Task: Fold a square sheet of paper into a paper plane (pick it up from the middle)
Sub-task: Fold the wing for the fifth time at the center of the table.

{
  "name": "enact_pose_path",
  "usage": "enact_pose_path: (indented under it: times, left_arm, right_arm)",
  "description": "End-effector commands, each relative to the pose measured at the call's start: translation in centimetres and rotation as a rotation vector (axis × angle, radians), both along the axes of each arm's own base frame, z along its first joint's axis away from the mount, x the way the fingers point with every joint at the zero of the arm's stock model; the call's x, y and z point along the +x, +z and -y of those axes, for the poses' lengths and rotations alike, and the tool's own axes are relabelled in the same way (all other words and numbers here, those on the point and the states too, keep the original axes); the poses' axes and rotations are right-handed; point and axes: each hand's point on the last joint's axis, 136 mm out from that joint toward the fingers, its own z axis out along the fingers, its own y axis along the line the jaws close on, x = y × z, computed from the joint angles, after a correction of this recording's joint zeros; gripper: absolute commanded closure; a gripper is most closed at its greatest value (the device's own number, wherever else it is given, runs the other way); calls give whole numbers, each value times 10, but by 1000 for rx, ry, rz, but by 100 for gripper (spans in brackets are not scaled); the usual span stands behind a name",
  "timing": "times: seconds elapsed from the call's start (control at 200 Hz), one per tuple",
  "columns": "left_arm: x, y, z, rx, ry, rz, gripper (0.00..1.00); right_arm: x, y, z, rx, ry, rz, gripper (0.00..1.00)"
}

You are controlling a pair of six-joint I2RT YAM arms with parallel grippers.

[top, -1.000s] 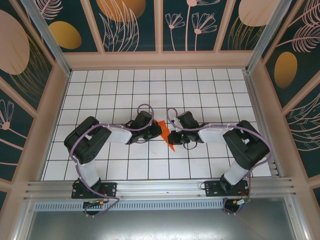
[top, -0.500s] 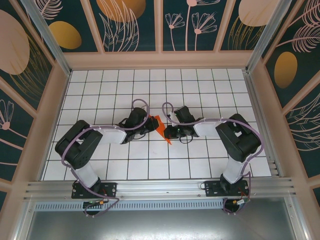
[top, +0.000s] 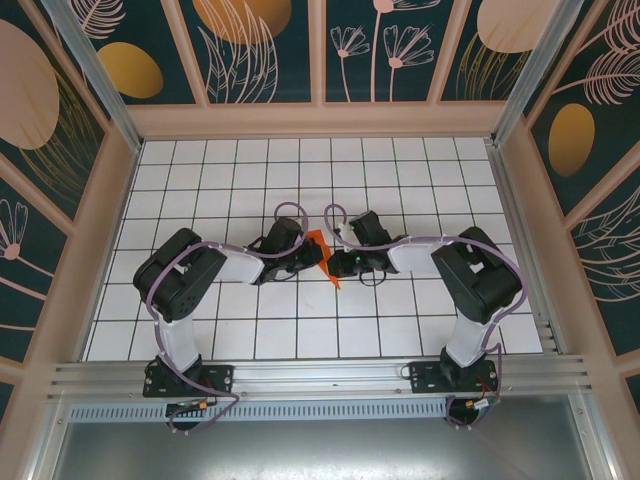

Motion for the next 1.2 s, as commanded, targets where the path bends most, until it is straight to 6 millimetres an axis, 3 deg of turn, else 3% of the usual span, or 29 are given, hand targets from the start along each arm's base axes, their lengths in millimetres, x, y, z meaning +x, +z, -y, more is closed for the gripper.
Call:
enact_pose_path:
  times: [0.0, 0.285, 0.816, 1.046, 1.196]
  left_arm:
    - [-11, -32, -17, 124, 11, -68, 100]
    - [-15, -41, -22, 155, 15, -88, 100]
    - [-34, -76, -59, 275, 126, -195, 100]
    - [-38, -80, -62, 275, 137, -208, 100]
    - [-37, -78, -58, 256, 128, -202, 100]
  right_arm:
    - [-4, 25, -7, 94, 79, 49, 95]
    - [-11, 5, -8, 75, 121, -7, 96]
    - [-64, -25, 33, -39, 95, -165, 97]
    - [-86, -32, 48, -76, 64, -215, 99]
    - [-83, -31, 55, -99, 8, -202, 99]
